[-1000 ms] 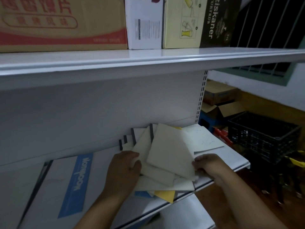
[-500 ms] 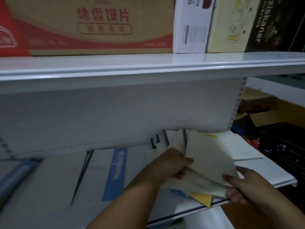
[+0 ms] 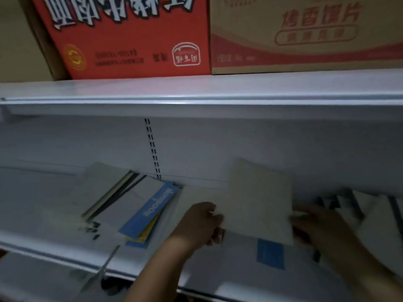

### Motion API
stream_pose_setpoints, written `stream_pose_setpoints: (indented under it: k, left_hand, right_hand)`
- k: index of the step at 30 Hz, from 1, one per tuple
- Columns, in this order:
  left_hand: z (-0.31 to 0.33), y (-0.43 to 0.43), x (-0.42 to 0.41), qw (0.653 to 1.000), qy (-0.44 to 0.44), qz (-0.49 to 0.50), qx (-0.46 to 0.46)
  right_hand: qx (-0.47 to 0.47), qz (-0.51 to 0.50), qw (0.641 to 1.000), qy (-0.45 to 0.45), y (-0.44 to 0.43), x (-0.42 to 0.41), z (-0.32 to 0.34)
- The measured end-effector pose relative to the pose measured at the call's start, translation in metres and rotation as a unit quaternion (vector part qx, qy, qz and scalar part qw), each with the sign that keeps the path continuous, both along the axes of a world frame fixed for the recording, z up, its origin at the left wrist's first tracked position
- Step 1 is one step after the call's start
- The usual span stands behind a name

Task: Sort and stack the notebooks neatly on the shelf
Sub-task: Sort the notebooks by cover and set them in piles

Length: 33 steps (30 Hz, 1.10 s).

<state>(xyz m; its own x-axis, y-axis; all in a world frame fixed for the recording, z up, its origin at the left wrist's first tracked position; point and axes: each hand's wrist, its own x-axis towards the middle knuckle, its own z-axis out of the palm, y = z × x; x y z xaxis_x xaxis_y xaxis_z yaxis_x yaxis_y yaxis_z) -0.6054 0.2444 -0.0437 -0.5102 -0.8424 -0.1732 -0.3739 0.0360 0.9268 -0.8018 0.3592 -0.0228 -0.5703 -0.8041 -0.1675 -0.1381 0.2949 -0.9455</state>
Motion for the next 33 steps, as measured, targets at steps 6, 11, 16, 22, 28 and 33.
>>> stream_pose_setpoints:
  k: [6,11,16,22,28,33]
  left_hand:
    - [-0.029,-0.034,0.069,0.976,-0.166,0.136,-0.022]
    - [-0.034,-0.047,0.081,0.913,-0.39,0.08,-0.088]
    - [-0.006,-0.037,0.018,0.939,-0.286,0.081,-0.175]
    - [-0.002,0.038,-0.132,0.953,-0.129,-0.195,-0.195]
    - [-0.006,0.111,-0.239,0.945,-0.024,-0.28,-0.17]
    - [-0.013,0.141,-0.28,0.948,-0.014,-0.305,-0.087]
  right_hand:
    - [0.031,0.101,0.993,0.046,-0.089,0.064,-0.05]
    - [0.066,0.157,0.956,0.239,-0.088,0.073,-0.066]
    - [-0.014,-0.016,0.965,0.262,-0.033,0.022,-0.055]
    - [0.052,-0.251,0.915,0.312,0.072,-0.085,-0.057]
    - [0.259,-0.322,0.869,0.271,0.146,-0.156,-0.068]
    - [0.26,-0.303,0.885,0.24,0.167,-0.17,-0.063]
